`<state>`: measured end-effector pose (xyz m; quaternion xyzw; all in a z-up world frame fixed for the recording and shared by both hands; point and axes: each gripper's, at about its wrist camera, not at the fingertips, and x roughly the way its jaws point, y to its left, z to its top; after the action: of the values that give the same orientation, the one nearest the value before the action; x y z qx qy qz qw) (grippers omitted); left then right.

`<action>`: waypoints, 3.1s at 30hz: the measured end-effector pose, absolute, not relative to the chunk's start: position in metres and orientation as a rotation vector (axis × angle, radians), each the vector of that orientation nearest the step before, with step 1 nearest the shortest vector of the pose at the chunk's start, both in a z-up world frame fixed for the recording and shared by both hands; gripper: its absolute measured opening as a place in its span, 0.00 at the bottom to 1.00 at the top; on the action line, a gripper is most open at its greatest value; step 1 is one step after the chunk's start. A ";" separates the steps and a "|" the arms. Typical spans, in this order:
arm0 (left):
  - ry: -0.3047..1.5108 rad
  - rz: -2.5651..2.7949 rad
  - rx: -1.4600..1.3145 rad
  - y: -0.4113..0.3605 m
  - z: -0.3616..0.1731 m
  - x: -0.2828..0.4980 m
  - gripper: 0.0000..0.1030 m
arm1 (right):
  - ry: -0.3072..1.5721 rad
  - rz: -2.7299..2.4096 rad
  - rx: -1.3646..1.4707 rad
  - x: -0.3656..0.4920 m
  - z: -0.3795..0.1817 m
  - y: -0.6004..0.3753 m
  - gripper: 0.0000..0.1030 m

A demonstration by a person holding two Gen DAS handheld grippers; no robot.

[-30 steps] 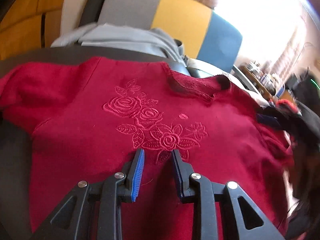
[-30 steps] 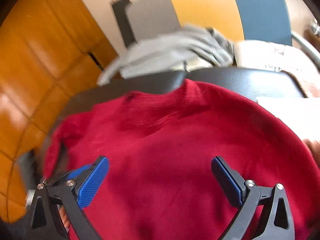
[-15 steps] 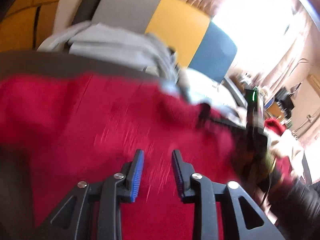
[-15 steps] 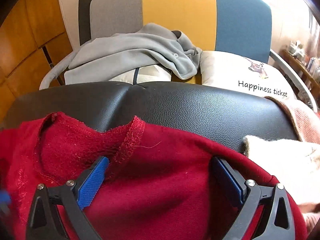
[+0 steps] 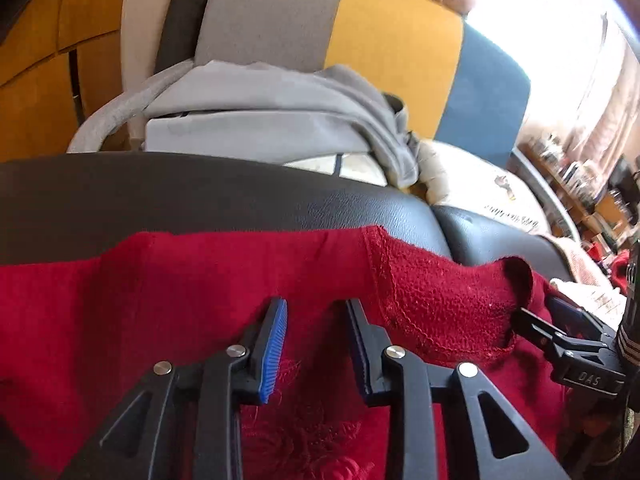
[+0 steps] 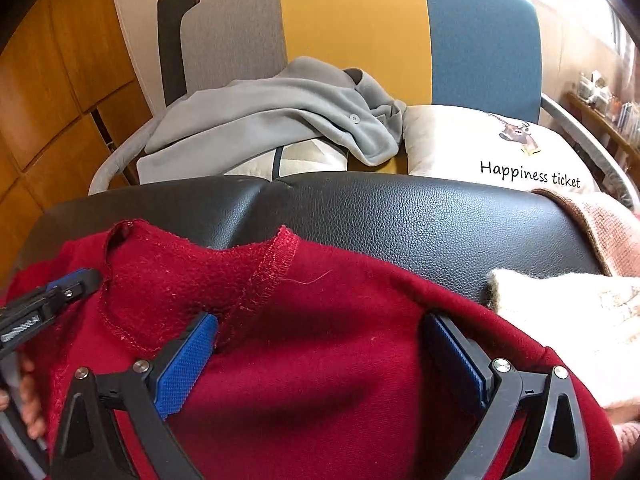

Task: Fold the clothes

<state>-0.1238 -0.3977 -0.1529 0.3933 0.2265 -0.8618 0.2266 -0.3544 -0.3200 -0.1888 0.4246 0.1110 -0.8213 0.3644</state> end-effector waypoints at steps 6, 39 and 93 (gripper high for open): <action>0.718 -2.452 0.991 -0.347 -0.130 -0.052 0.31 | 0.085 -2.055 0.994 -0.327 -0.137 -0.270 1.00; -0.435 -3.261 1.964 0.079 -0.070 -0.278 0.40 | -0.436 -2.326 1.014 -0.211 -0.185 0.107 1.00; 0.631 -3.179 0.770 -0.200 0.122 -0.172 0.09 | 0.131 -2.464 1.147 -0.229 -0.193 0.014 1.00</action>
<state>-0.1716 -0.1998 0.1218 0.2300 0.1885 -0.9500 -0.0948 -0.2289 0.0142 -0.1932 0.4122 0.0470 -0.8856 0.2087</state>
